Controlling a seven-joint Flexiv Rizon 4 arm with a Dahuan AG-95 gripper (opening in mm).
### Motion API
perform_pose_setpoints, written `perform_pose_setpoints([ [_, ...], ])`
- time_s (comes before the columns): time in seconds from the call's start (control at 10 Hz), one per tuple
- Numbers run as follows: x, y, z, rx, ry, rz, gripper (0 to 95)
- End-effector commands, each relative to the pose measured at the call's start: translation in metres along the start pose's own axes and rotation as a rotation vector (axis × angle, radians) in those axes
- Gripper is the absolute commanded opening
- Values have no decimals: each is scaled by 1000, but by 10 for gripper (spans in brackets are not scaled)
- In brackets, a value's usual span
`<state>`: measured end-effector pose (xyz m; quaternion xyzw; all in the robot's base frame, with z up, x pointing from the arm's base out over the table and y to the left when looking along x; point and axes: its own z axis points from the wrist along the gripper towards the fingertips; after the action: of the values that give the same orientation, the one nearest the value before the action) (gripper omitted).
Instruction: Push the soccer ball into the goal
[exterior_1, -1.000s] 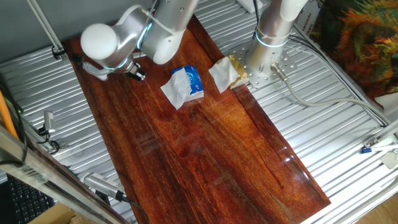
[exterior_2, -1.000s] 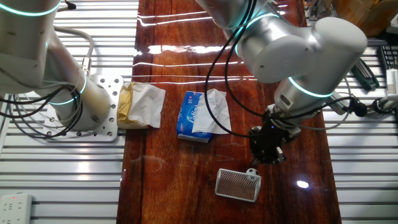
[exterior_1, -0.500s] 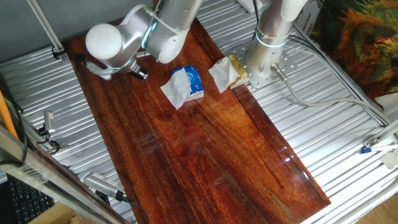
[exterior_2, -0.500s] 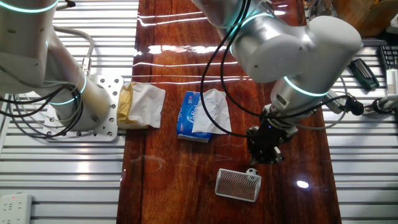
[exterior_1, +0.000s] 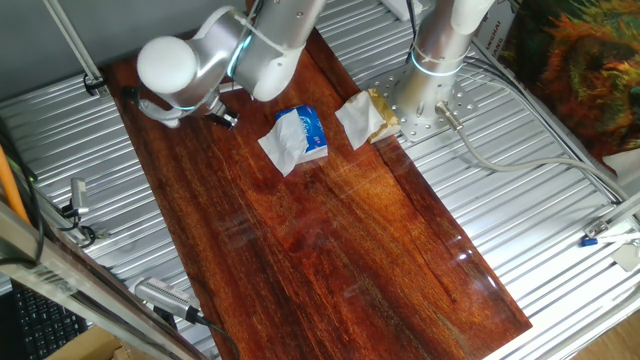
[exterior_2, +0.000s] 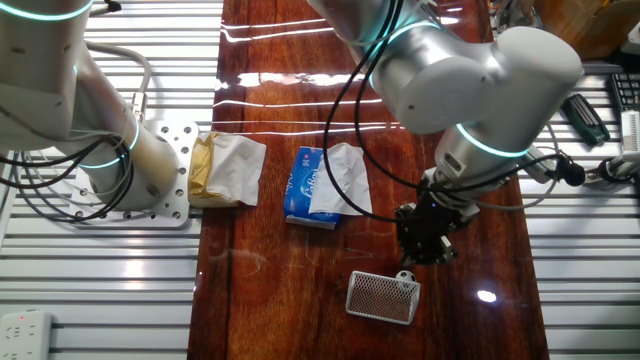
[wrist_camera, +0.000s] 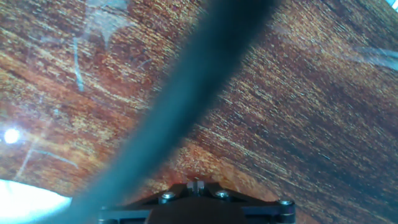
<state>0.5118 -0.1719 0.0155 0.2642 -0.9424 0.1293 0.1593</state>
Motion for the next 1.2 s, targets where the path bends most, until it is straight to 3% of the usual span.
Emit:
perform_pose_setpoints([
  [0.1, -2, 0, 0, -48, -1, 53, 950],
  [0.9, -3, 0, 0, -87, 12, 78, 950],
  [1.0, -3, 0, 0, -122, -7, 117, 760],
  [1.1, -3, 0, -2, -175, -26, 197, 380],
  [1.2, -3, 0, -3, -184, -28, 234, 0],
])
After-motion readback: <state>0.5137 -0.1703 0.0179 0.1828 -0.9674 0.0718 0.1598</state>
